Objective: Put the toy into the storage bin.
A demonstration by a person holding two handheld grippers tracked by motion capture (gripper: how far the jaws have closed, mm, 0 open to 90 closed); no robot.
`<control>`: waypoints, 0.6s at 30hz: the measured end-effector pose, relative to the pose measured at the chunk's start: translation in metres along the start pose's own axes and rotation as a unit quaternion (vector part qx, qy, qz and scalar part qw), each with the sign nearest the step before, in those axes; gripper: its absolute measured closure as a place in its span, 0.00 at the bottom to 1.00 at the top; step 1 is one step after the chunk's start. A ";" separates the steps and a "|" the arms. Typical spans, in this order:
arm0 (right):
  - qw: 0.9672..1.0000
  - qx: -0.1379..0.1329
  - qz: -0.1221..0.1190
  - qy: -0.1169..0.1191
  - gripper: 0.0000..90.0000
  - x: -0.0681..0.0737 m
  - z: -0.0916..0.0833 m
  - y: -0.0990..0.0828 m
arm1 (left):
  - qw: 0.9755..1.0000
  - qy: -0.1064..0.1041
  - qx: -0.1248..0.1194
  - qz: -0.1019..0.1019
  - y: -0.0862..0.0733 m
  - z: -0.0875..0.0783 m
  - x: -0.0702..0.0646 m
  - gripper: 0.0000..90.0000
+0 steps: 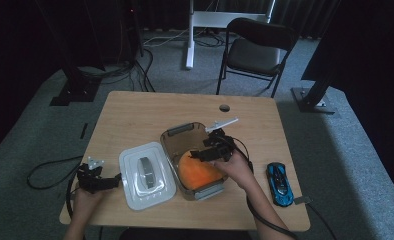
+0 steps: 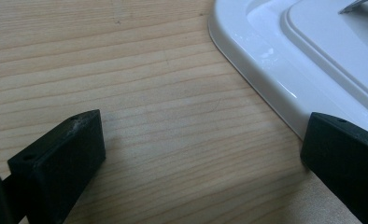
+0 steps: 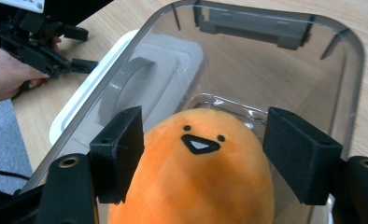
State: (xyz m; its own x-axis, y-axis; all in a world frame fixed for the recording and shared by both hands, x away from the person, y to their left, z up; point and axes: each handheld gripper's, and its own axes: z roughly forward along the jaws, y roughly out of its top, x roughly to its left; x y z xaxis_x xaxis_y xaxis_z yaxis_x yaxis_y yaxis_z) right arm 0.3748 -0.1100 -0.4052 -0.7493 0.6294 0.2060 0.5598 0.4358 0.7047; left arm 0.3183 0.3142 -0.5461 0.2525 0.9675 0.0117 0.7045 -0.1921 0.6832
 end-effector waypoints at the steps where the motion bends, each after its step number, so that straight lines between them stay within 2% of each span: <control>1: 1.000 -0.002 0.002 0.002 0.31 -0.001 -0.001 0.000 | 1.000 0.000 0.000 -0.001 0.000 0.000 0.000 0.00; 5: 1.000 -0.015 0.004 -0.003 0.30 -0.004 -0.006 -0.002 | 1.000 0.000 0.000 0.000 0.000 0.000 0.000 0.00; 11: 1.000 -0.018 0.009 -0.004 0.25 -0.007 -0.011 -0.003 | 1.000 0.000 0.000 0.000 0.000 0.000 0.000 0.00; 12: 1.000 -0.020 0.009 -0.011 0.23 -0.008 -0.012 -0.004 | 1.000 0.000 0.000 0.000 0.000 0.000 0.000 0.00; 18: 0.999 -0.025 0.012 -0.019 0.20 -0.012 -0.017 -0.005 | 1.000 0.000 0.000 -0.001 0.000 0.000 0.000 0.00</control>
State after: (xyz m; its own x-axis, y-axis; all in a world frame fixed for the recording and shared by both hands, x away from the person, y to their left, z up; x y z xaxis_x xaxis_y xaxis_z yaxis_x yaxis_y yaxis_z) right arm 0.3750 -0.1306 -0.3999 -0.7213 0.6638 0.1979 0.5585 0.3883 0.7330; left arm 0.3183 0.3141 -0.5461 0.2519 0.9677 0.0108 0.7043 -0.1909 0.6837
